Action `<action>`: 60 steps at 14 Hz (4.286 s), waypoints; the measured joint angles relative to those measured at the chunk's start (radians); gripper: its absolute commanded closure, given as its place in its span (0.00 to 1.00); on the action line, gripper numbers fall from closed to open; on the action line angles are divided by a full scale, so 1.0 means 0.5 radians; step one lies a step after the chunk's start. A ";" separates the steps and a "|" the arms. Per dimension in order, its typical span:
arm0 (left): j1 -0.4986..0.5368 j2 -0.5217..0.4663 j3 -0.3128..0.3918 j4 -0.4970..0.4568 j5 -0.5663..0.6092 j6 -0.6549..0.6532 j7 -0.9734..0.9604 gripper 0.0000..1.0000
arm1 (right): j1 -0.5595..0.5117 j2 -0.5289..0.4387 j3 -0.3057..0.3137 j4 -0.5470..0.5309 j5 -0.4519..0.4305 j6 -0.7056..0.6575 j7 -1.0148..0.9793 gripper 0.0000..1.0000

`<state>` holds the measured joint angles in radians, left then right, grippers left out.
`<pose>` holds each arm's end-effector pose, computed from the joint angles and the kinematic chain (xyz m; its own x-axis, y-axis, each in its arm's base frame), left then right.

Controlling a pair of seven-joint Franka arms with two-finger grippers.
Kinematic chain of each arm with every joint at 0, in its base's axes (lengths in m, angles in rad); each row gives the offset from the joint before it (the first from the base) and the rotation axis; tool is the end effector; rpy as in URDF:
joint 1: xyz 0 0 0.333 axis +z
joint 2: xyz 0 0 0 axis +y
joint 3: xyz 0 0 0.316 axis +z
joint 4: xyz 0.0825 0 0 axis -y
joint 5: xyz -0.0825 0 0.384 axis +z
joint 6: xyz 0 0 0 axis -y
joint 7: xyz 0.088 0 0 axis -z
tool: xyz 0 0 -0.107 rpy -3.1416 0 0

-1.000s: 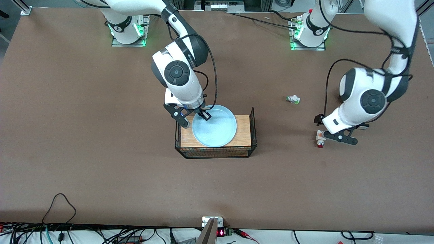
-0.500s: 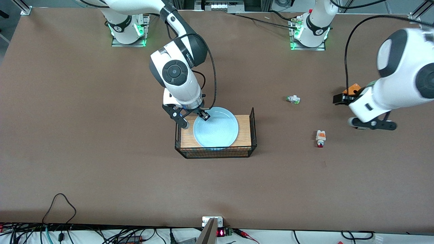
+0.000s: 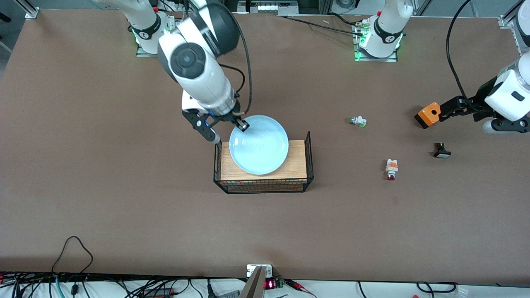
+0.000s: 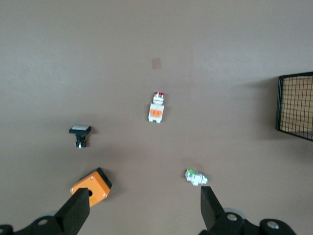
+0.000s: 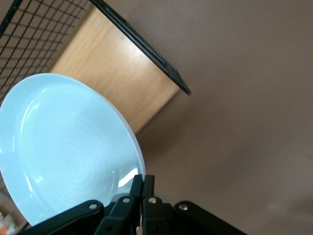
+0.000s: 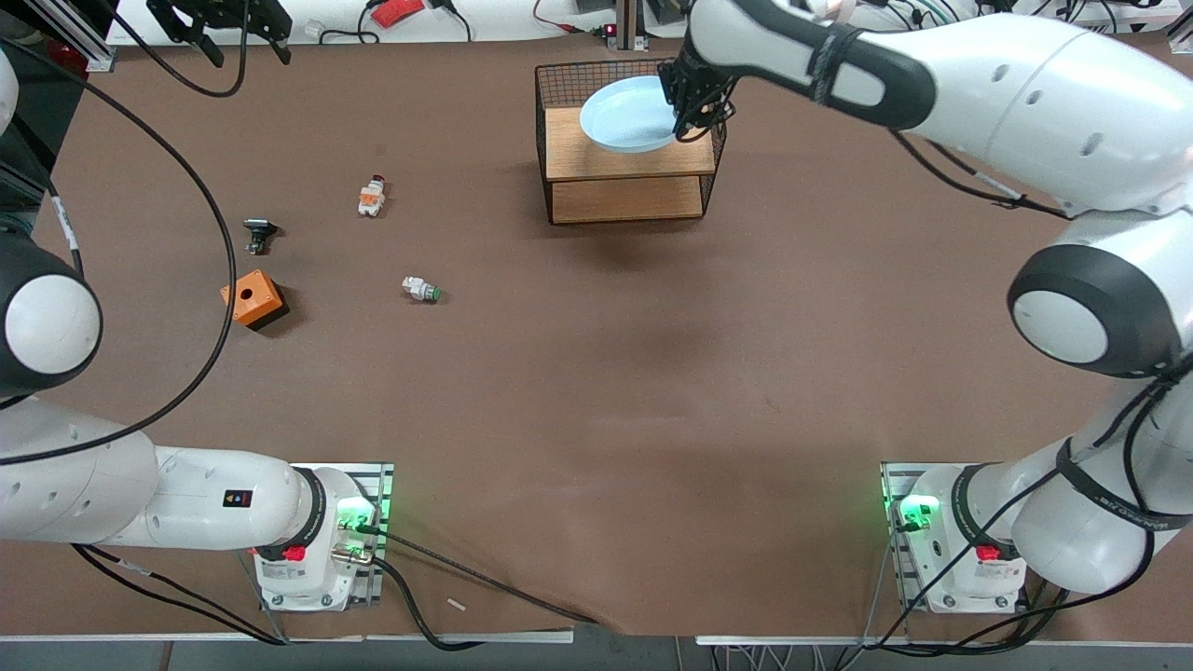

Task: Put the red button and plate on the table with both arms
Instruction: 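Lift the blue plate out of the box with the right gripper, then lower the blue plate onto the table beside the box with the right gripper, then open the right gripper and draw it back from the plate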

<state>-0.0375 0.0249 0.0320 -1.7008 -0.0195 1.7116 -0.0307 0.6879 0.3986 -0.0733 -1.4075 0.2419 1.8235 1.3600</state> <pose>0.5689 -0.0051 0.5609 0.9995 0.0279 -0.0147 0.0282 -0.9994 0.0180 0.5408 0.4155 0.4798 0.6883 -0.6978 -0.1980 -0.7187 -0.6931 -0.0556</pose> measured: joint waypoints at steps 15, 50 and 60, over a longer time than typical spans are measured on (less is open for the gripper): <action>-0.009 -0.120 -0.148 -0.060 0.030 -0.134 -0.003 0.00 | -0.865 -0.174 -0.078 0.086 0.048 -0.519 -1.495 1.00; -0.008 -0.120 -0.154 -0.040 0.032 -0.184 -0.003 0.00 | -1.051 -0.344 -0.005 -0.272 -0.532 -0.387 -2.723 0.00; -0.007 -0.120 -0.152 -0.037 0.032 -0.188 -0.003 0.00 | -1.206 -0.502 -0.068 -0.312 -0.533 -0.447 -2.732 0.00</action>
<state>-0.0408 -0.0353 -0.0442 -1.7193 -0.0034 1.6174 -0.0322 0.0850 0.1478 -0.1071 -1.5633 -0.0245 1.6001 -0.0059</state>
